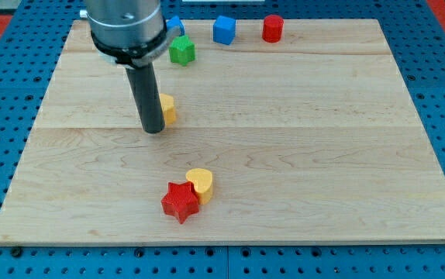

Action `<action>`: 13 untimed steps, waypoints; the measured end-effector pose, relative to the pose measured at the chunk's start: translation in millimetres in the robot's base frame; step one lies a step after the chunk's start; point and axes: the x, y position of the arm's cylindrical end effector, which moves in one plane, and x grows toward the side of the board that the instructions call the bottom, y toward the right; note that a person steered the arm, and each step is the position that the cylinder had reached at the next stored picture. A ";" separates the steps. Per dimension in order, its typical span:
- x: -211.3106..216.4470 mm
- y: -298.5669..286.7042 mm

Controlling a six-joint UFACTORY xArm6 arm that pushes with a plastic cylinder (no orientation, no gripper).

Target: Push yellow hexagon towards green star

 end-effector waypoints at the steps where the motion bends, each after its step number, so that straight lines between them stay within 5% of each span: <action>1: -0.6 16.9; 8: -2.7 47.4; 9: -38.8 37.0; 10: -32.7 56.8; 11: 34.6 70.1; 13: 30.4 36.4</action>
